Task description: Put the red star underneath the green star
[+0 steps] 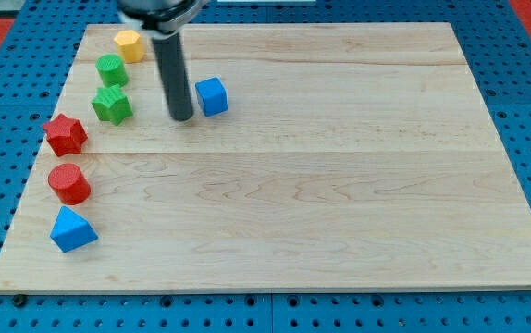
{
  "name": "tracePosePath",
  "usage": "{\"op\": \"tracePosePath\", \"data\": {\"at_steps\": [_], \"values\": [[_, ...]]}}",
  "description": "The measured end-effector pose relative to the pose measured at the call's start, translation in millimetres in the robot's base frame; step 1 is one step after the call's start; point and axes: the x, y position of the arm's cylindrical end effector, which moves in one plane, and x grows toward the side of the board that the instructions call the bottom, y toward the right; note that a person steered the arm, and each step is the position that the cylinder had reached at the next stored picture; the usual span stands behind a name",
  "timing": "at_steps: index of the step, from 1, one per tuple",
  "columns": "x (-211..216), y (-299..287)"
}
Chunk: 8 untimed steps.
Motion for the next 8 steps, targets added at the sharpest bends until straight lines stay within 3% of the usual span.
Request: {"op": "tracePosePath", "data": {"at_steps": [1, 2, 6, 8], "values": [[32.1, -69.1], [37.5, -102.2], [72.2, -175.6], [42.6, -170.6]]}}
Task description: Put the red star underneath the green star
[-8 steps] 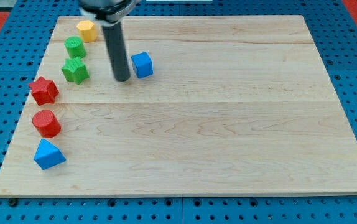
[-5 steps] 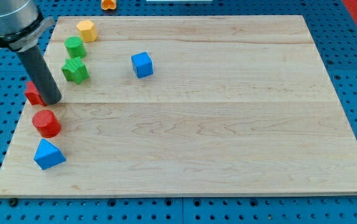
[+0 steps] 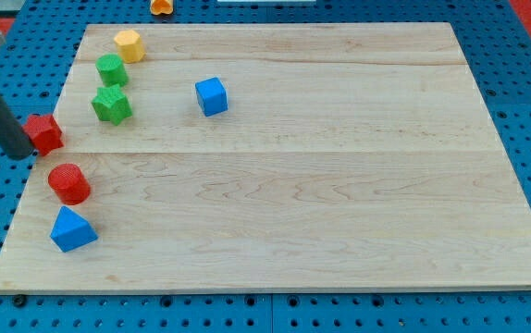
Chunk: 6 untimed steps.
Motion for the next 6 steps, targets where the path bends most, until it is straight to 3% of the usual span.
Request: {"op": "tracePosePath", "data": {"at_steps": [2, 3, 5, 6], "values": [[18.9, 17.3], [18.6, -4.0], [15.6, -5.3], [-6.9, -5.3]]}}
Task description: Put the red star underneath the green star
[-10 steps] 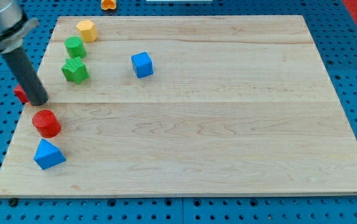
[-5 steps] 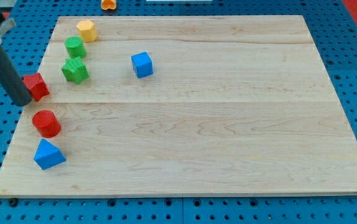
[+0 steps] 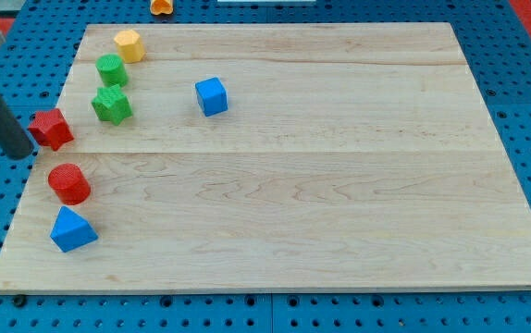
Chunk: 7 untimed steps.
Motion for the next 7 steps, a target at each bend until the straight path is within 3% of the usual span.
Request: {"op": "tracePosePath", "data": {"at_steps": [3, 5, 7], "values": [[-29.3, 0.0], [-94.9, 0.4], [-60.6, 29.8]]}}
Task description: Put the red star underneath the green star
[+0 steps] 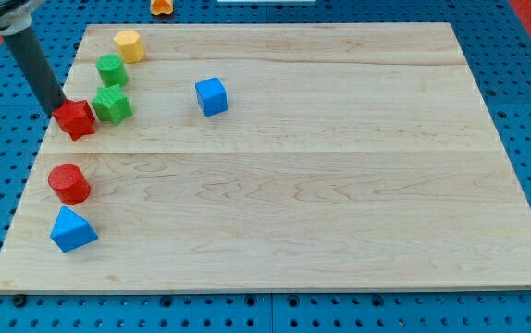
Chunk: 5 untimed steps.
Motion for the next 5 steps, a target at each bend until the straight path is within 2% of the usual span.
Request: {"op": "tracePosePath", "data": {"at_steps": [1, 4, 5], "values": [[-3.6, -3.2], [34.9, 33.2], [29.0, 20.5]]}}
